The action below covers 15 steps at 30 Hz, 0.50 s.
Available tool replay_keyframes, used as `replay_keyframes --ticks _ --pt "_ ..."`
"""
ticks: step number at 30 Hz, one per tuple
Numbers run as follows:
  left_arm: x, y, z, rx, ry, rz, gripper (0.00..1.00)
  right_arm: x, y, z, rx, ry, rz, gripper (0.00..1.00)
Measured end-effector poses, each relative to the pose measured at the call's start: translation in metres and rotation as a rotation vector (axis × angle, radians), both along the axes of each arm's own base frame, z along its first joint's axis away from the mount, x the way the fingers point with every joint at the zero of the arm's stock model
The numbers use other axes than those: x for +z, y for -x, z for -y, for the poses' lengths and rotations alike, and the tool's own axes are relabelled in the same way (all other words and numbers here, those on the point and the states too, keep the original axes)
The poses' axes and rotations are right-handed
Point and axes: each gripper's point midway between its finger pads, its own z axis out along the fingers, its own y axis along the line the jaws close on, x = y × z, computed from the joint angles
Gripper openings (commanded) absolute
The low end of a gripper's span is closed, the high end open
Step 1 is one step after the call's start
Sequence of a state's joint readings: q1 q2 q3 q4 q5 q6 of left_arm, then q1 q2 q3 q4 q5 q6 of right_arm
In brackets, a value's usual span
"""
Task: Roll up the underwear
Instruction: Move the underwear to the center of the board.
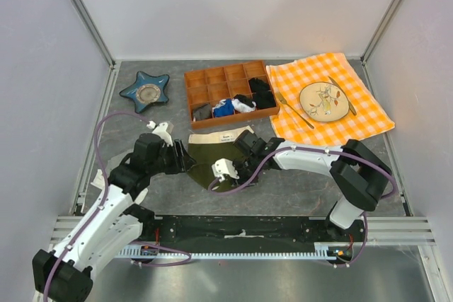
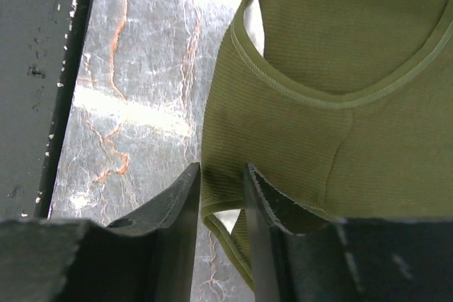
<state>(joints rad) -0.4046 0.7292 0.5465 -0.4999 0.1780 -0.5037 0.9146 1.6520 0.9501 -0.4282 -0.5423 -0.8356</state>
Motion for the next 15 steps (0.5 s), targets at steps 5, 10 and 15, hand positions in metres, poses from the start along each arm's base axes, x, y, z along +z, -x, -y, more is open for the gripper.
replay_keyframes --ticks 5,10,15 --pt "0.007 -0.003 0.009 0.0 0.065 0.019 0.52 -0.011 0.006 0.014 -0.003 0.056 -0.01 0.03" --pt "0.006 -0.005 0.017 -0.024 0.091 -0.001 0.51 -0.015 0.026 0.042 0.016 0.126 -0.029 0.01" --pt "0.002 -0.004 0.025 -0.059 0.114 -0.021 0.5 -0.014 0.042 0.073 0.009 0.189 -0.036 0.39"
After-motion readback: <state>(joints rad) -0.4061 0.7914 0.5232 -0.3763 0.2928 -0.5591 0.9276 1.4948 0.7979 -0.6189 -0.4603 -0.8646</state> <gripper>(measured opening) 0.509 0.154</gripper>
